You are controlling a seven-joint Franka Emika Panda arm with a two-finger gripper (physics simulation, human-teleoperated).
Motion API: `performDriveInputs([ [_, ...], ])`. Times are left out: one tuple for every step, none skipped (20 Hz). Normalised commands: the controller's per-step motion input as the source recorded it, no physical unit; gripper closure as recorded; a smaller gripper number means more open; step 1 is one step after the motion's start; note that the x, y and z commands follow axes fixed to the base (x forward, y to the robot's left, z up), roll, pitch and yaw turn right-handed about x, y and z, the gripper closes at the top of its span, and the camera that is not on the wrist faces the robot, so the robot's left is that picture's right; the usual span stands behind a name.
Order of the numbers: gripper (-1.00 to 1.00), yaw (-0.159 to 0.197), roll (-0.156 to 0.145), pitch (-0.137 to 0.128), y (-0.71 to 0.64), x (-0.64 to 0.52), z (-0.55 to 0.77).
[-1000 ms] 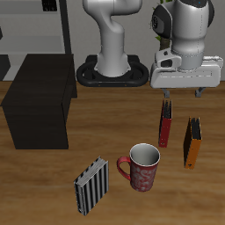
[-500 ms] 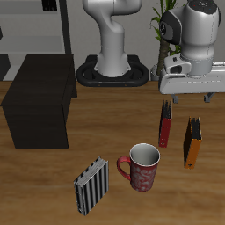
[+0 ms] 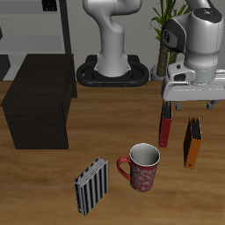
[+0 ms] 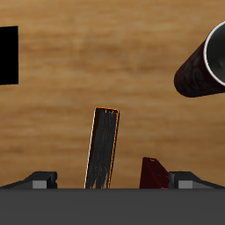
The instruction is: Place the orange book upright on top of the shelf and place the red mug on top of the shelf
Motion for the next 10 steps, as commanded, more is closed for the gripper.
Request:
performDriveInputs([
  [-1.0, 0.005, 0.007, 0.04, 0.05, 0.17, -0.25],
  [-1.0, -0.016, -0.02, -0.002, 0.0, 0.14, -0.18],
  [-1.0, 0.014, 0.029, -0.01, 0.17, 0.09, -0.19],
  [-1.0, 0.001, -0.004, 0.007, 0.02, 0.09, -0.21],
  [-1.0, 0.0, 0.0, 0.0, -0.04, -0.02, -0.01],
  [-1.0, 0.021, 0.009, 0.013, 0.16, 0.07, -0.26],
  [-1.0, 0.038, -0.024, -0.057, 0.09, 0.04, -0.2],
  [-1.0, 0.0, 0.0, 0.0, 0.0, 0.0, 0.0],
  [-1.0, 0.006, 0.013, -0.018, 0.29, 0.11, -0.52],
  [-1.0, -0.009, 0.003, 0.036, 0.02, 0.06, -0.26],
])
